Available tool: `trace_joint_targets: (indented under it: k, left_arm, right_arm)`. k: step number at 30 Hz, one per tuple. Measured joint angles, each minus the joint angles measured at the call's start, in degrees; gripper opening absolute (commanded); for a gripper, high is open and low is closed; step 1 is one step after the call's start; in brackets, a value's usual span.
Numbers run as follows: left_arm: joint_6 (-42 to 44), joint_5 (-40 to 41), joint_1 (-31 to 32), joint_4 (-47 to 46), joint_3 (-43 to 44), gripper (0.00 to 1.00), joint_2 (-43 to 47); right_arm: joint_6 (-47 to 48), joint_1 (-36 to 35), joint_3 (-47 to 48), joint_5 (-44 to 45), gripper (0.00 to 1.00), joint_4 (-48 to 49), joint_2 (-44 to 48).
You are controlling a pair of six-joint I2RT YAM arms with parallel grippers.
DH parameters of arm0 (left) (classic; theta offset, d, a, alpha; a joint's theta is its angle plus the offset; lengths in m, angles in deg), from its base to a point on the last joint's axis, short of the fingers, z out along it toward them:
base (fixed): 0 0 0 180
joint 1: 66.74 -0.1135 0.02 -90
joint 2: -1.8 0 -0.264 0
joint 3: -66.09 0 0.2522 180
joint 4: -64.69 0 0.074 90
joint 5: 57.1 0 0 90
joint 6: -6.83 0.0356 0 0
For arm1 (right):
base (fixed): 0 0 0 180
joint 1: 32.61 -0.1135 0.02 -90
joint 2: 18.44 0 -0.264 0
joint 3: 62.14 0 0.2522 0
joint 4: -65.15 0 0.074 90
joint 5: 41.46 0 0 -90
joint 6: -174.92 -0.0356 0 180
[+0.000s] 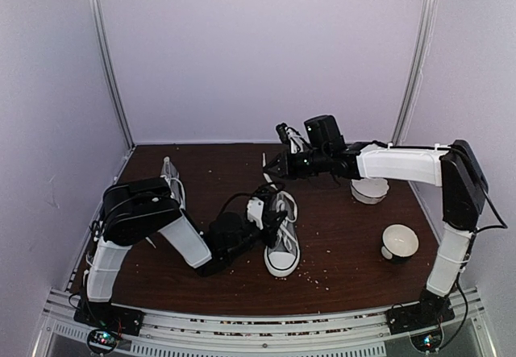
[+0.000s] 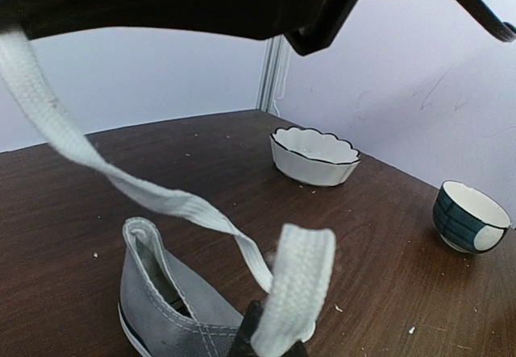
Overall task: Tie the shoes
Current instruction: Place the half-tied shoelace at the center of the board, then pass from the left arm to the right
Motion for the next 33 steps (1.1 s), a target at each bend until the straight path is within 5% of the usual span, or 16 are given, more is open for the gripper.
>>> trace_joint_targets:
  k: [5,11,17,21,33]
  left_arm:
    - [0.0,0.0,0.0,-0.2,-0.1,0.00,0.0]
    - [0.0,0.0,0.0,-0.2,-0.1,0.00,0.0]
    - [0.0,0.1,0.0,-0.2,-0.1,0.00,0.0]
    - [0.0,0.2,0.0,-0.2,-0.1,0.00,-0.1]
    - [0.0,0.5,0.0,-0.3,-0.1,0.00,-0.3]
  right_arm:
    - [-1.7,-1.8,0.0,0.0,0.37,-0.3,0.1]
    - [-0.1,-0.9,-1.4,4.1,0.44,-4.6,4.2]
    - [0.7,-0.5,-13.0,8.2,0.48,-3.0,17.2]
    - [-0.1,-1.5,-22.0,8.6,0.67,1.2,21.0]
    - [-1.5,-5.3,-24.4,9.4,0.50,5.9,15.4]
